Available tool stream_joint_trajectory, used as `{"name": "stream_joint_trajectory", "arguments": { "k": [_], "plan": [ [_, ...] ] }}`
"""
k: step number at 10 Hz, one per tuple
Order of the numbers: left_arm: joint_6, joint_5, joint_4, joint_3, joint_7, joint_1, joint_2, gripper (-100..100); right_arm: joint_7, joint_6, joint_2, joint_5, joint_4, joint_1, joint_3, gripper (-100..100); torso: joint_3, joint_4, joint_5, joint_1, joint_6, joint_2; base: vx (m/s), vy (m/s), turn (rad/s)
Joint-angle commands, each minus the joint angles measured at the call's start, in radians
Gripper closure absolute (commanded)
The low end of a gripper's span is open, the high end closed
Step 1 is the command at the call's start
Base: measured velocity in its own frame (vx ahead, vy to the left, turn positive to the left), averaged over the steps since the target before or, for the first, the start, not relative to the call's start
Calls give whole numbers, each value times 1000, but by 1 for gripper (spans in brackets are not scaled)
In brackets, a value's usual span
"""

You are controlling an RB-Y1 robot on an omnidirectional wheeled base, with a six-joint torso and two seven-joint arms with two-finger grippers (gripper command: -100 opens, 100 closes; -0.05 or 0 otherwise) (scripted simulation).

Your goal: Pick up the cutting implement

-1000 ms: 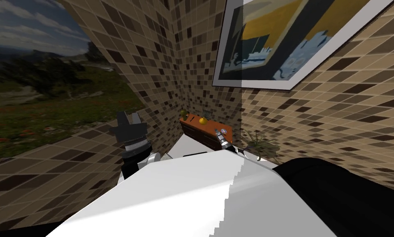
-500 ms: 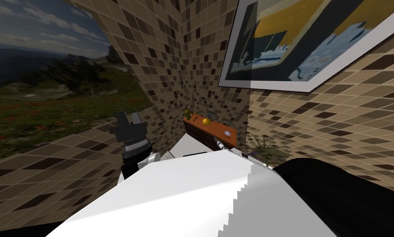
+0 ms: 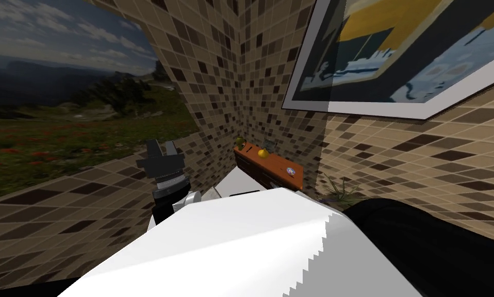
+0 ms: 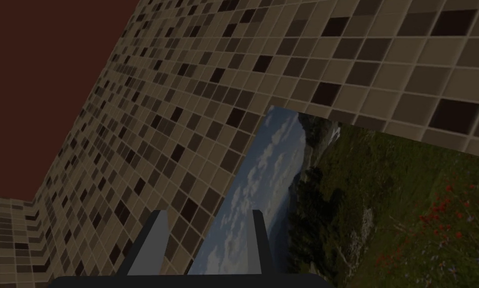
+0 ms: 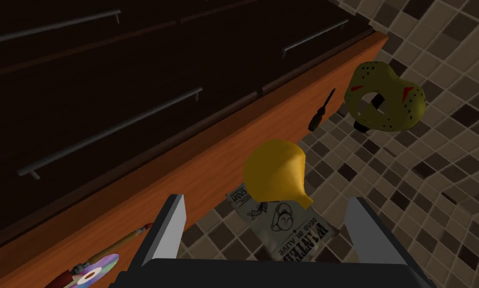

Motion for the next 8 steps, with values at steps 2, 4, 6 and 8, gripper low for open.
{"name": "stream_joint_trajectory", "arguments": {
  "k": [2,4,6,8],
  "plan": [
    [0,0,0,0,0,0,0,0,22,46,-48,8,46,8,39,-100,0,0,0,-2,0,0,5,-33,261],
    [0,0,0,0,0,0,0,0,55,86,-106,16,107,26,89,-100,1,0,-1,-2,0,1,16,-42,323],
    [0,0,0,0,0,0,0,0,87,123,-160,19,167,38,138,-100,-1,0,-1,-3,0,-1,48,-48,352],
    [0,0,0,0,0,0,0,0,103,140,-185,19,203,41,161,-100,-1,0,-1,-2,0,-2,42,-32,248]
  ]
}}
